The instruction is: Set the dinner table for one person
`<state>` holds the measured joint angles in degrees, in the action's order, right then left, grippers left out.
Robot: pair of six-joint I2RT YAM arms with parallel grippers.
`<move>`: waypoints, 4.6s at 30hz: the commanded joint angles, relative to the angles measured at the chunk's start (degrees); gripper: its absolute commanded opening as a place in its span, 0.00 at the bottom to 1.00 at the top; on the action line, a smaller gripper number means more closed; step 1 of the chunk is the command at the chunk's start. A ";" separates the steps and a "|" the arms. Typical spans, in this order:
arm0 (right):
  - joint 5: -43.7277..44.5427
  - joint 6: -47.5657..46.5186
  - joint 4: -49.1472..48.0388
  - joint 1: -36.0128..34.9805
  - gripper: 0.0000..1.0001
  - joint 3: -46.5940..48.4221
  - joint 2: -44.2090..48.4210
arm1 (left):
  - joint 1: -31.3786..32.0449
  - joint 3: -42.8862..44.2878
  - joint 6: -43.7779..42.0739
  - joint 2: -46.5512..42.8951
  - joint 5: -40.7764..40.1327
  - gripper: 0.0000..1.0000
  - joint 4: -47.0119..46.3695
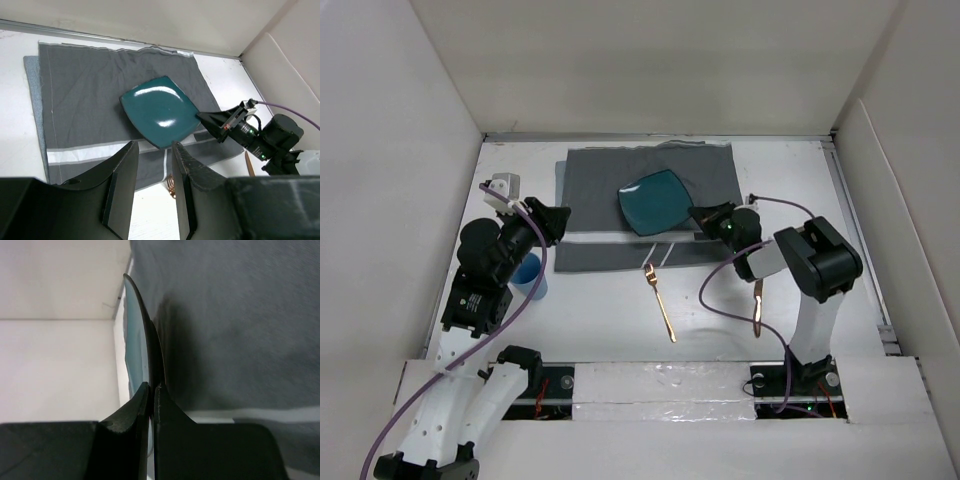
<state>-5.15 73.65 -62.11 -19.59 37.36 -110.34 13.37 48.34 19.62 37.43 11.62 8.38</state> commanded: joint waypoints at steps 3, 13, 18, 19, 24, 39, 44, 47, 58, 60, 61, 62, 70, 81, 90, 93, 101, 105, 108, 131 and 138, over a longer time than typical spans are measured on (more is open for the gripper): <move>11.29 2.55 -29.03 -3.16 0.00 6.31 0.93 | -0.36 0.09 0.16 0.01 1.39 0.29 -3.46; 25.68 6.07 -31.86 -8.96 0.00 8.34 -6.99 | -0.36 0.27 0.25 1.15 1.48 0.29 -3.37; 27.64 5.28 -31.05 -10.11 0.00 9.30 -8.04 | -0.36 0.35 0.25 1.15 1.48 0.29 -3.37; 28.26 5.28 -31.32 -10.11 0.00 9.22 -8.39 | -0.36 0.35 0.25 1.24 1.39 0.29 -3.37; 28.88 5.89 -31.93 -10.64 0.00 7.38 -9.80 | -0.36 0.44 0.25 1.59 1.57 0.29 -3.46; 25.01 8.97 -28.07 -11.86 0.56 -4.93 -2.61 | -0.36 0.71 0.16 0.54 -0.63 0.30 -2.58; 26.15 8.45 -26.48 -13.36 0.45 -9.84 0.39 | -0.88 0.71 0.51 0.01 -1.77 0.30 -2.32; 26.16 2.22 -30.17 -15.03 0.16 -12.58 3.46 | -0.89 0.71 0.86 -0.87 -3.52 0.22 -2.14; 3.86 -49.60 33.59 -29.70 0.00 20.88 21.32 | -0.89 1.67 4.28 -8.51 -21.18 0.00 1.02; 0.59 -53.33 43.35 -32.52 0.09 29.58 17.63 | -0.89 2.55 6.83 -10.09 -27.41 0.02 2.07; -1.77 -56.48 45.91 -33.48 0.15 32.39 16.05 | -0.89 3.16 8.67 -10.53 -30.92 0.02 2.77; -2.23 -57.90 50.81 -34.62 0.23 37.55 14.56 | -0.89 4.30 12.69 -11.32 -38.35 0.02 5.83; 0.84 -67.40 69.92 -43.50 0.50 62.90 -3.44 | -0.89 3.52 18.27 -20.29 -50.56 0.22 7.36; 0.84 -69.25 80.73 -44.65 0.53 81.02 -17.00 | -0.89 2.91 15.28 -19.94 -46.51 0.23 5.24; -0.21 -66.44 80.30 -44.65 0.52 86.82 -22.46 | -0.89 2.46 13.70 -20.29 -43.35 0.23 3.92; 1.63 -65.65 80.21 -44.65 0.49 87.88 -23.95 | -0.89 2.38 13.43 -19.59 -43.44 0.23 4.01; 7.23 -60.38 72.87 -44.65 0.00 82.47 -20.39 | -0.89 1.32 11.42 -20.81 -40.02 0.24 2.61; 11.91 -59.67 66.06 -40.01 0.00 74.35 -9.64 | -0.36 -0.17 8.60 -19.59 -35.61 0.33 0.41; 11.92 -59.94 65.80 -32.30 0.00 70.32 -2.80 | 0.17 -2.80 4.40 -19.77 -26.06 0.47 -4.06; 7.96 -64.95 84.87 10.98 0.00 94.56 -19.90 | 0.17 -0.44 -0.81 -5.18 -1.86 0.52 -4.16; 8.93 -65.91 85.13 12.21 0.00 93.59 -22.28 | 0.17 -0.26 -0.81 -4.12 -1.34 0.52 -4.25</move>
<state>3.88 9.13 24.14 -7.84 128.01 -132.79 13.17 45.78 19.53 33.04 8.78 6.68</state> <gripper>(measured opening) 0.048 0.513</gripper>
